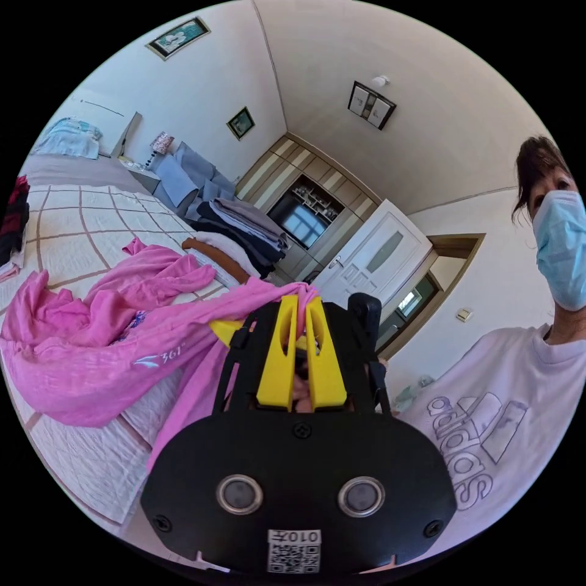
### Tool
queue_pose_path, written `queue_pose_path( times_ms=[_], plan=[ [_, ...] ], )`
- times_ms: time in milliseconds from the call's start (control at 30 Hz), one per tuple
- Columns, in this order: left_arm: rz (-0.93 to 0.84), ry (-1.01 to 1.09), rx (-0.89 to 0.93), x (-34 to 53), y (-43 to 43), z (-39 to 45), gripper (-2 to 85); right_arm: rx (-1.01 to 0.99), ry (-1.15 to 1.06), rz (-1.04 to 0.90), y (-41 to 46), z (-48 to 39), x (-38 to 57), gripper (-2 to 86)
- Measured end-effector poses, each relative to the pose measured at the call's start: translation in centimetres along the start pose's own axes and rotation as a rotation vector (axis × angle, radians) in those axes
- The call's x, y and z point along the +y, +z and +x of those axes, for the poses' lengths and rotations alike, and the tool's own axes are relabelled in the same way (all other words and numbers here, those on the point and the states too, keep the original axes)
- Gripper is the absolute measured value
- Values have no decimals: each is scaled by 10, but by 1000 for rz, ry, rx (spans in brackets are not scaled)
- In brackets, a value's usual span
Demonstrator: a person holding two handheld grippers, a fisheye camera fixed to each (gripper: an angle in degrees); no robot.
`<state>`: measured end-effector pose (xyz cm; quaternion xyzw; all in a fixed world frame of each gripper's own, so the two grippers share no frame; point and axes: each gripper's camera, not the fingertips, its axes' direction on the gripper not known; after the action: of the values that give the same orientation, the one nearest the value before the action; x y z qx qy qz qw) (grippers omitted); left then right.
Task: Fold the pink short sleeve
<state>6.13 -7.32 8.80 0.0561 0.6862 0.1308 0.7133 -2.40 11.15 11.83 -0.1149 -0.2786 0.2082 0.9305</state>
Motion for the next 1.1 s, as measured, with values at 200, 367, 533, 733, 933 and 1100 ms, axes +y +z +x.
queue_pose_path(
  times_ms=[200,367,533,733,933,1100],
  plan=[
    [-333,153,-275,32,-12,-5,48,82,44,-233,-2,63,37,51],
    [-331,340,-618,2,-27,-7,61,-36,-66,-238,-16,58,56,45],
    [-477,507,-695,-27,31,-44,78,6,-151,-223,-15,27,52,44],
    [-774,441,-289,-34,90,-110,102,52,-188,-278,-13,6,53,44],
    [-822,402,-214,-3,98,-104,98,61,-168,-281,-13,-10,57,44],
    [-762,405,-295,34,65,-71,56,121,-131,-283,-24,-17,59,44]
  ],
)
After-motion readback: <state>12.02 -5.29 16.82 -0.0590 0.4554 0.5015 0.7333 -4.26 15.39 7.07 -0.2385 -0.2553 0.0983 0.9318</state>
